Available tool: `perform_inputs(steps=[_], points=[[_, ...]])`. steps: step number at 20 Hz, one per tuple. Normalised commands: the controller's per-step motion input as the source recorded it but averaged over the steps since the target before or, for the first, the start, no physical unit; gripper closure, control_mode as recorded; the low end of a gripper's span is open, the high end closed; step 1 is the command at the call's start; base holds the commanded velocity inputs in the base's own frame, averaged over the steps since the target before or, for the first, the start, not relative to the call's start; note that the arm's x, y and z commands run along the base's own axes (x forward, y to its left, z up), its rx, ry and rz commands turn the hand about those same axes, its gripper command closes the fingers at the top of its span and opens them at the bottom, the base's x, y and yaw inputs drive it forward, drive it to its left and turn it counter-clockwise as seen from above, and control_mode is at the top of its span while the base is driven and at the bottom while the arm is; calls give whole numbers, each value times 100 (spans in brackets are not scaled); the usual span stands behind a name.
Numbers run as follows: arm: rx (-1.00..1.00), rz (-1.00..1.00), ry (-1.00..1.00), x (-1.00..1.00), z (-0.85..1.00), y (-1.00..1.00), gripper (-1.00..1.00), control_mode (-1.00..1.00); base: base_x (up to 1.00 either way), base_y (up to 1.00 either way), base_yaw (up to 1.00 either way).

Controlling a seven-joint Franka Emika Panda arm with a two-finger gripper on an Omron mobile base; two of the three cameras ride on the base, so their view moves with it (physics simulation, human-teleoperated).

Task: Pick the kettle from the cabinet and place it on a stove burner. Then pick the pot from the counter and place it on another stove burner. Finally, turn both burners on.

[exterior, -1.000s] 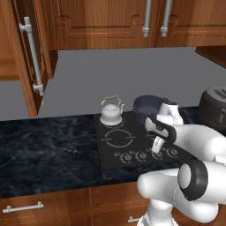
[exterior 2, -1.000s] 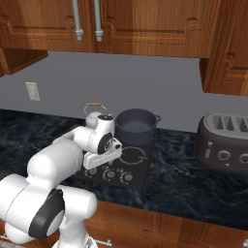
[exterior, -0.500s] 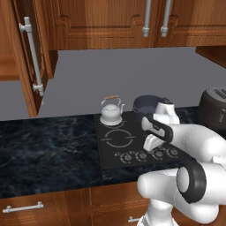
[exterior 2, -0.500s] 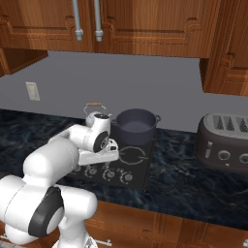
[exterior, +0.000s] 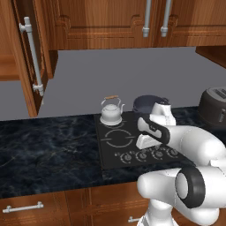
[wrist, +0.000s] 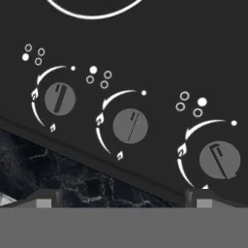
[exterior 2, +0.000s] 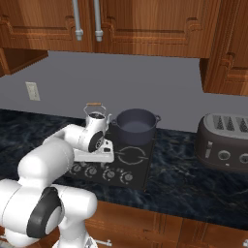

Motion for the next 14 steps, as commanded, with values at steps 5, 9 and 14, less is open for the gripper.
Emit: perform_inputs(steps=[5,9,14], points=[[0,-10,0,0,0,5,-100,-100,0,0,0],[-3,0,0,7,-9,0,-100,-100,0,0,0],[-6,0,0,17,-22,2,-100,-100,0,0,0]])
